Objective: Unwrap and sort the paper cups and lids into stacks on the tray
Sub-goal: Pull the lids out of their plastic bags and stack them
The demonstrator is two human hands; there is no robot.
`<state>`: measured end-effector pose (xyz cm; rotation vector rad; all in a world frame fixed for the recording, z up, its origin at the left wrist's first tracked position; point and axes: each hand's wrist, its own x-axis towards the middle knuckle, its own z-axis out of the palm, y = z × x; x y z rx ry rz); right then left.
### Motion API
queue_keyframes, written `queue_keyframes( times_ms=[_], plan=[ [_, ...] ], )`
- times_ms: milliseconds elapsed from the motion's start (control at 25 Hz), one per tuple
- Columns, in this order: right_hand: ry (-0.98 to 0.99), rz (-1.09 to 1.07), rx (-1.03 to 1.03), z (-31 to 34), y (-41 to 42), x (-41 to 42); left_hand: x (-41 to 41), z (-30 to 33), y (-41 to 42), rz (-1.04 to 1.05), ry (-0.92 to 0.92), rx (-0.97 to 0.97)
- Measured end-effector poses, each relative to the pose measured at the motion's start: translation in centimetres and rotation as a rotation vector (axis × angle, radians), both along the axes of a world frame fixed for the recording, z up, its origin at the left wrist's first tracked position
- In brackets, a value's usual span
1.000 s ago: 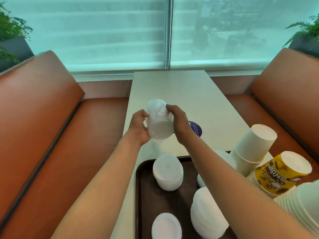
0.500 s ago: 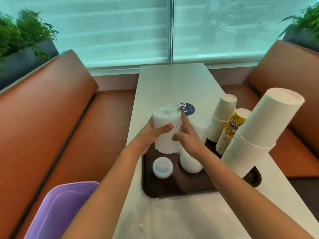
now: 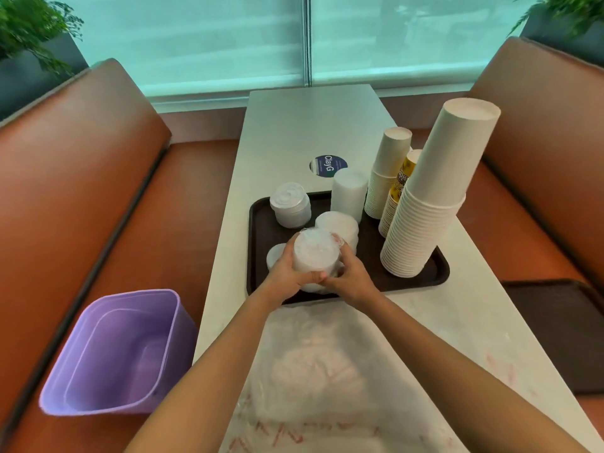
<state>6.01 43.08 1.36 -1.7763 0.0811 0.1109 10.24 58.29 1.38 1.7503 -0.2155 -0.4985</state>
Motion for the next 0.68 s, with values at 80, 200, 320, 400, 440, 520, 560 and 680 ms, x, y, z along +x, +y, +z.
queue_keyframes(
  times_ms=[80,200,320,400,440,520,560,680],
  plan=[
    [-0.015,-0.005,-0.020,-0.7,-0.1,-0.1,-0.6,-0.4,-0.2,0.019,0.008,-0.014],
    [-0.033,0.004,-0.054,-1.3,-0.2,0.1,-0.6,-1.1,-0.4,0.049,0.027,-0.052],
    [-0.042,0.011,-0.056,-1.5,-0.5,0.5,-0.3,-1.2,-0.6,0.055,0.070,-0.043],
    [-0.046,0.009,-0.055,-1.5,-0.7,0.7,-0.1,-1.4,-0.7,0.053,0.080,-0.031],
    [-0.042,0.006,-0.053,-1.5,-0.8,0.7,-0.1,-1.3,-0.8,0.051,0.077,-0.020],
    [-0.033,-0.003,-0.057,-1.6,-1.0,0.8,-0.1,-1.1,-0.9,0.052,0.066,0.005],
    [-0.030,-0.009,-0.060,-1.7,-1.1,0.9,-0.1,-0.9,-0.9,0.046,0.056,0.026],
    [-0.021,-0.025,-0.087,-2.0,-1.4,0.7,-0.1,0.0,-0.9,0.006,0.019,0.105]
  ],
)
